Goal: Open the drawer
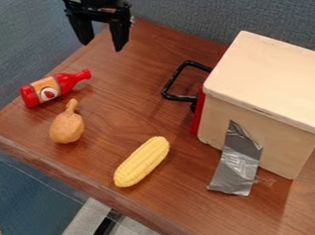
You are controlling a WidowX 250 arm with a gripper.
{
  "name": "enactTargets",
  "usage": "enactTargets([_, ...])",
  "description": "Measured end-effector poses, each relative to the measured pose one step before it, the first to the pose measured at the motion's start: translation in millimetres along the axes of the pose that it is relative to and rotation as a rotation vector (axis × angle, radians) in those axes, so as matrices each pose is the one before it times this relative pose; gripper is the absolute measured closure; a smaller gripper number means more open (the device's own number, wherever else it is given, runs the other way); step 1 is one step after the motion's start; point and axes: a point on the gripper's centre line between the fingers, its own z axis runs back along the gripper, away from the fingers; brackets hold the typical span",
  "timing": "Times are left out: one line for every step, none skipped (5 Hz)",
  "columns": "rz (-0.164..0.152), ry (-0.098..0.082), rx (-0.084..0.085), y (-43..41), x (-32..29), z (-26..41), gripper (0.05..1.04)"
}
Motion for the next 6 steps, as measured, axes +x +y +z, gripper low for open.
enactTargets([0.0039, 0.0339, -0.0138, -0.5, -3.69, -11.86, 0.085])
enactTargets([-0.095, -0.0061, -0.0442, -19.8, 10.86, -0.48, 0.085])
enactTargets([-0.0986, -0.0059, -0.044, -21.26, 18.44, -3.78, 0.085])
enactTargets([-0.0715, -0.0321, -0.0124, -13.85, 16.54, 5.11, 0.085])
enactTargets([-0.0272, 0.0073, -0.0017, -10.66, 8.27, -13.21, 0.085])
enactTargets([0.0152, -0.0013, 0.0251, -8.73, 5.71, -13.33, 0.085])
